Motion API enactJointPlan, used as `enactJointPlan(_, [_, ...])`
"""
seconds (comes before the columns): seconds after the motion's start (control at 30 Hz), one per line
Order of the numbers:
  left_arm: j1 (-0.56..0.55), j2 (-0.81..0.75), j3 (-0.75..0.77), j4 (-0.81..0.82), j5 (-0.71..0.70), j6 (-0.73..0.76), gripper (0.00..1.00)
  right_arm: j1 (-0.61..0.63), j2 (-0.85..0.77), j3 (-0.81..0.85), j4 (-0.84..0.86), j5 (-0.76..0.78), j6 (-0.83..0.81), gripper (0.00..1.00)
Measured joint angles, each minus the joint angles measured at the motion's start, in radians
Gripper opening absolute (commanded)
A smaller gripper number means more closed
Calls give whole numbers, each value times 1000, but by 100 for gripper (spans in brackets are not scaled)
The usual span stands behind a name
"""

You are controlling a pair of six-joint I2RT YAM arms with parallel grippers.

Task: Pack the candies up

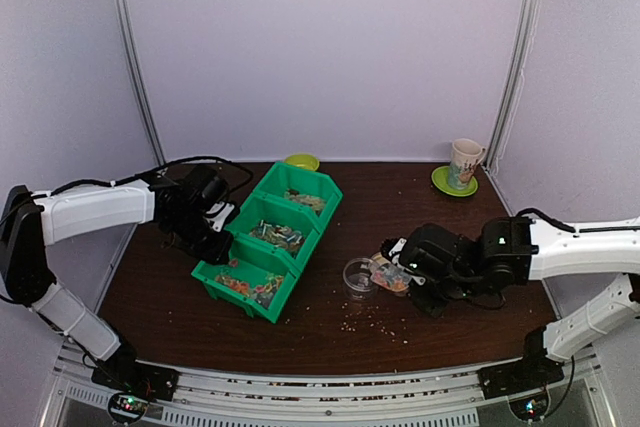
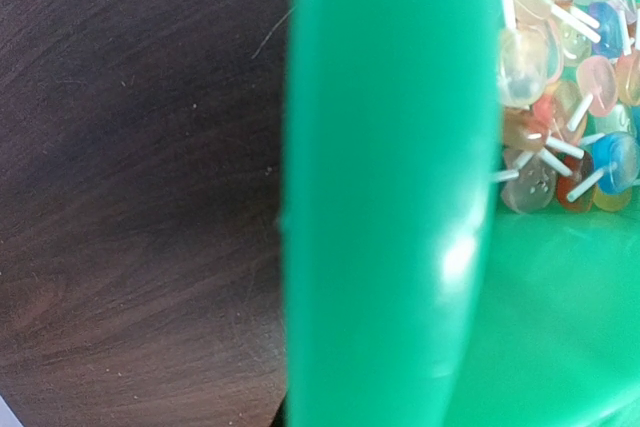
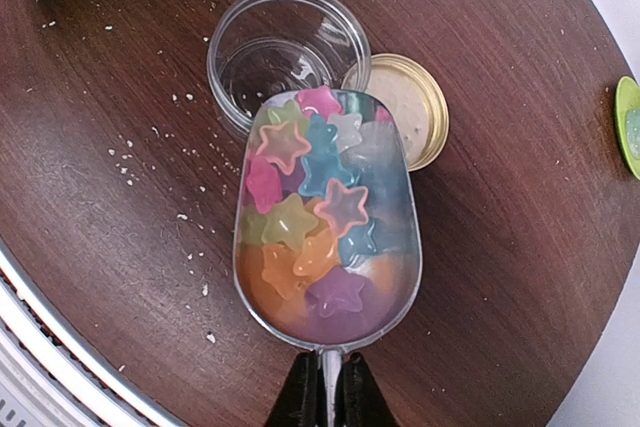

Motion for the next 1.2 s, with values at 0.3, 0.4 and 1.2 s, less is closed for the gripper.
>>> enactJointPlan(0.3, [0,0,0,0,1,0,0,0,70,64,-31,0,-27,0])
enactJointPlan(0.4, [0,0,0,0,1,0,0,0,103,90,-35,2,-31,0])
enactJointPlan(1.2, [0,0,0,0,4,0,0,0,297,336,-226,13,-98,0])
